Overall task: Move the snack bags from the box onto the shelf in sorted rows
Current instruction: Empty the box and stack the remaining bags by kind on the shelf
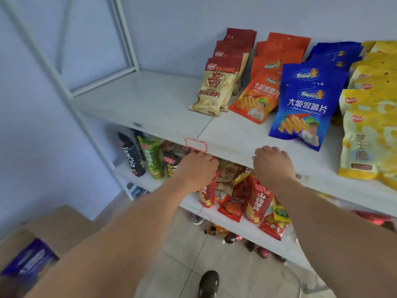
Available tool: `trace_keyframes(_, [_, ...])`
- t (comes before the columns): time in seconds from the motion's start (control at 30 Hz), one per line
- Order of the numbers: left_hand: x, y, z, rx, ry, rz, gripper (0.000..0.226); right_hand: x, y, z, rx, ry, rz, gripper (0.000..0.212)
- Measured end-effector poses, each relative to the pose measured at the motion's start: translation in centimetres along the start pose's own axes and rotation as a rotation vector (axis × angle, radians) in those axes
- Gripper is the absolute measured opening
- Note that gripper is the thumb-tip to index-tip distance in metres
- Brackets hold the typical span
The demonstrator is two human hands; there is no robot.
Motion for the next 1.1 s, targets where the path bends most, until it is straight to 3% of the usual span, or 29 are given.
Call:
trace_keyframes(0.23, [19.1,-6.0,-2.1,-0.001,-0.147,0.336,0.030,7.6,-17.5,2.5,0.017,-0.041,0.334,0.028])
trace_keyframes(0.67, [55.7,-16.6,-3.0,0.084,-0.175,0.778,0.032,23.3,-53.1,7.6,0.040,-0.005,0.904,0.024])
trace_keyframes(0.9, [70.4,-23.3,-6.8,0.230,-0.197,1.013,0.028,28.3,-68.5,9.2,-0.201,-0.122,0.972,0.025])
trace_keyframes(1.1, [77.1,-31.4,-12.5,0.326,-0.087,1.200,0.034,26.6,-80.8,5.9,-0.256,-0.235,1.006,0.027])
Point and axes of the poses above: each hand's wrist, its own x-axis away from the middle knuckle, its own z-axis out of the back of the hand, y = z × x, the point moved 10 cm from there along -x, towards the middle knuckle, and after that the axes turned 13 degrees about x, right-handed, at the moved point
